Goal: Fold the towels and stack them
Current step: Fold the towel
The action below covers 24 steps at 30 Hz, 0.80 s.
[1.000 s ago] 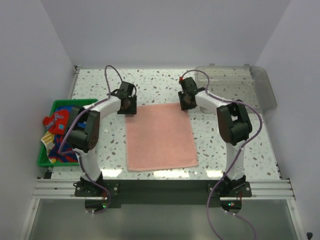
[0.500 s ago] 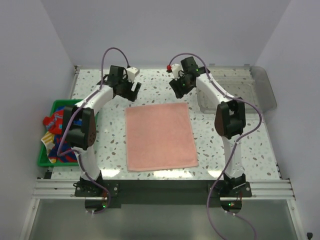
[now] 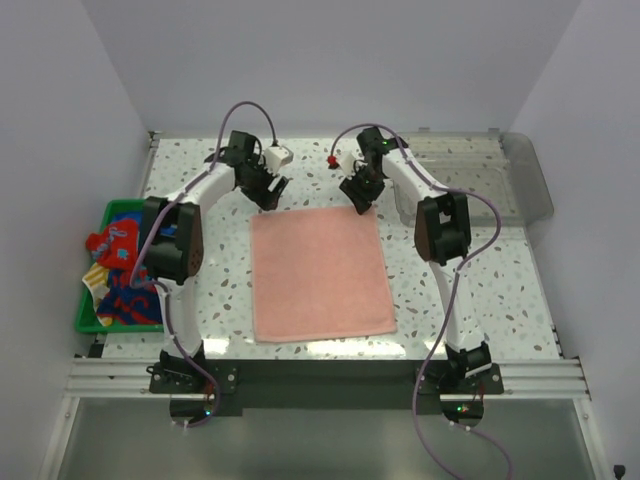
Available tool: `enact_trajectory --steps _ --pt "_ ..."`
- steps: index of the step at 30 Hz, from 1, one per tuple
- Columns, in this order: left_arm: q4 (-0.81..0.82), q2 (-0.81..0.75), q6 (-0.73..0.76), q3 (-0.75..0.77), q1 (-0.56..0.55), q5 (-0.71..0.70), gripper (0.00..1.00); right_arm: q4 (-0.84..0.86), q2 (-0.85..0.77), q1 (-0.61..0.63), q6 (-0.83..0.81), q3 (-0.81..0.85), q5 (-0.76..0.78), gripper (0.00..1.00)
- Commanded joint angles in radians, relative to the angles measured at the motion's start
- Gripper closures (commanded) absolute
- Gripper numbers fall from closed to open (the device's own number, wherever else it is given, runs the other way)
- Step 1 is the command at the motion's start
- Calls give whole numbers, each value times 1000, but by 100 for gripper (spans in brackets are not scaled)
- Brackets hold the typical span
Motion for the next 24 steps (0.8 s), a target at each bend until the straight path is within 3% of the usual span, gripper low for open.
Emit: enact_trajectory --steps 1,7,13,19,24 --pt "-39 29 52 55 4 57 20 -34 9 -3 -52 59 -10 51" --pt "-76 63 72 56 4 51 21 -64 44 -3 -54 66 -41 52" --pt "-102 94 83 62 7 51 27 -96 63 -1 -56 62 -36 70" --pt "-146 108 94 68 20 48 41 -103 60 -3 -56 42 -30 88" --pt "-195 120 103 59 23 42 43 -93 52 -3 -52 30 -27 91"
